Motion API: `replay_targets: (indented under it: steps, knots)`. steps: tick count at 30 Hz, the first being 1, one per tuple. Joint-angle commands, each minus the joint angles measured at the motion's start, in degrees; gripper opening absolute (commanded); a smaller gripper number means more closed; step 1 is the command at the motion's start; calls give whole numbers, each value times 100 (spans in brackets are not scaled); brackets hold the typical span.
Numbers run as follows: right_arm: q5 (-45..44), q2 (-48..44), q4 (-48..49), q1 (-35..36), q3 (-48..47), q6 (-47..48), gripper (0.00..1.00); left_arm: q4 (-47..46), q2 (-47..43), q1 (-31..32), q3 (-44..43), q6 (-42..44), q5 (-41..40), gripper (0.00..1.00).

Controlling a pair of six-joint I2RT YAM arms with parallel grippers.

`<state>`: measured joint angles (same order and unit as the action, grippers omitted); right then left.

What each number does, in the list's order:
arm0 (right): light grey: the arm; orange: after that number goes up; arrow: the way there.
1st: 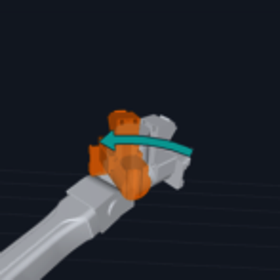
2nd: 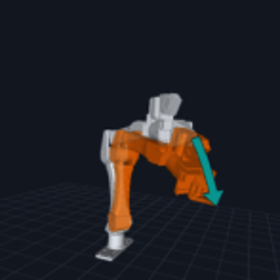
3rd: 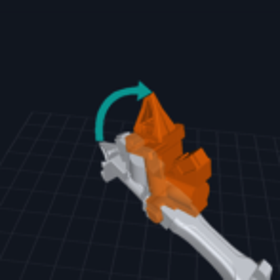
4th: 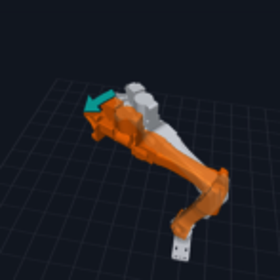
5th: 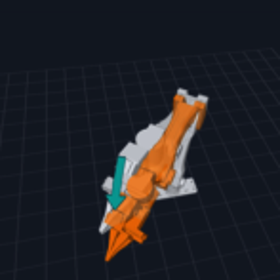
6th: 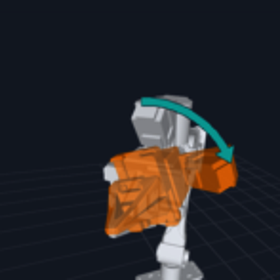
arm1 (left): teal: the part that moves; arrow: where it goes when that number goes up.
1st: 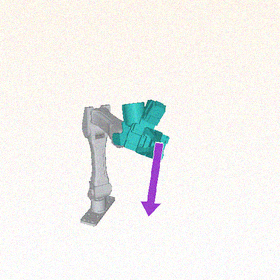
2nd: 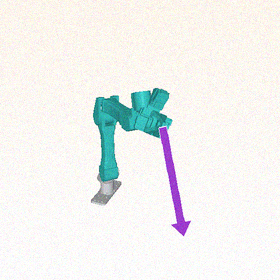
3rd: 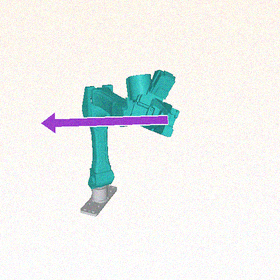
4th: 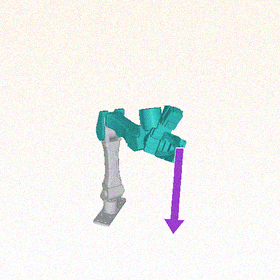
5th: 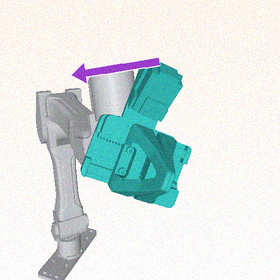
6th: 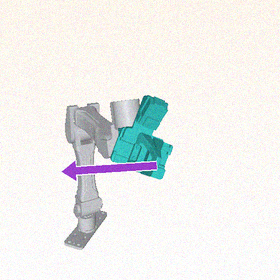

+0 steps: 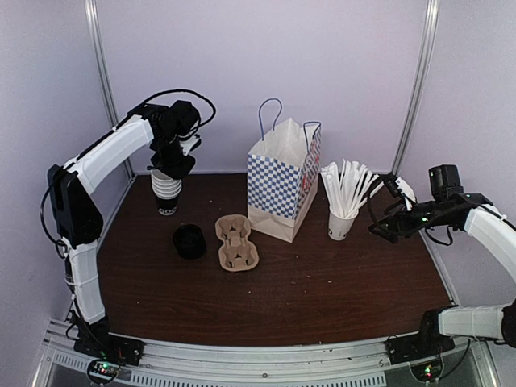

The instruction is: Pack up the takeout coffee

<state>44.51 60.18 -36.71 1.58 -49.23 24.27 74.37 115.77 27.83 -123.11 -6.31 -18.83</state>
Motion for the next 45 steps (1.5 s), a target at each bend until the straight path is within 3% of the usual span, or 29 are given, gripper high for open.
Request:
replay_targets:
  steps: [1,2,3,5,6,7,8,9,10,13,14,17,18,19,21,22,24,25,28,29,31,32,34,37,42,43,44,45]
  knots:
    - [-46,-7,-47,35,-4,69,100,41,-114,9,-157,-81,-631,0]
    - [-48,-4,-47,35,-6,69,100,68,-103,103,-180,38,-1300,0]
    - [-48,1,-47,35,-7,74,100,164,-91,94,-314,57,-1269,0]
    - [-55,11,-40,35,-7,78,100,107,-180,-46,-480,-32,313,0]
    - [-61,18,-39,39,-7,78,100,42,-220,3,-486,-92,387,0]
    - [-65,15,-46,35,-15,78,100,82,-161,239,-629,22,-524,0]
    - [-65,22,-47,39,-16,78,100,154,-42,466,-729,288,-2132,0]
    - [-67,20,-47,42,-12,79,100,255,100,552,-856,462,-2537,0]
    - [-68,19,-47,37,-8,78,100,342,141,483,-942,345,-2038,0]
    - [-70,20,-51,40,-16,72,100,98,-87,-49,-764,-277,1022,0]
    - [-67,12,-56,49,-16,74,100,72,-120,-93,-747,-316,1043,0]
    - [-74,-2,-47,46,-12,78,100,207,-31,195,-755,56,-1119,0]
    - [-74,2,-59,47,-16,75,100,344,36,230,-811,107,-1442,0]
    - [-69,-6,-61,52,-16,70,100,485,72,197,-925,54,-1118,0]
    - [-62,6,-47,51,-8,77,100,363,-83,-48,-829,-143,403,0]
    - [-58,17,-47,45,-7,85,100,264,-159,40,-713,-170,133,0]
    - [-65,43,-60,59,-29,95,100,257,-37,492,-678,333,-1963,0]
    - [-65,46,-64,61,-33,95,100,422,91,541,-796,368,-2124,0]
    - [-65,31,-64,70,-17,107,100,274,-32,65,-770,-182,1076,0]
    - [-65,34,-69,63,-21,111,100,223,-63,140,-748,-240,498,0]
    - [-73,22,-73,64,-25,106,100,273,37,503,-729,196,-1748,0]
    - [-85,8,-73,62,-25,109,100,430,114,482,-859,176,-1939,0]
    - [-84,-21,-73,69,-17,99,100,596,141,295,-957,-78,-1224,0]
    - [-78,-24,-73,63,-10,105,100,567,16,281,-920,-116,-862,0]
    - [-68,-39,-79,69,-16,96,100,654,58,314,-871,209,-1796,0]
    - [-65,-41,-74,69,-14,95,100,760,96,194,-1037,127,-884,0]
    - [-60,-37,-73,68,-8,96,100,615,-19,-31,-978,-40,692,0]
    - [-63,-36,-68,62,-7,96,100,266,-225,-175,-673,-300,1405,0]
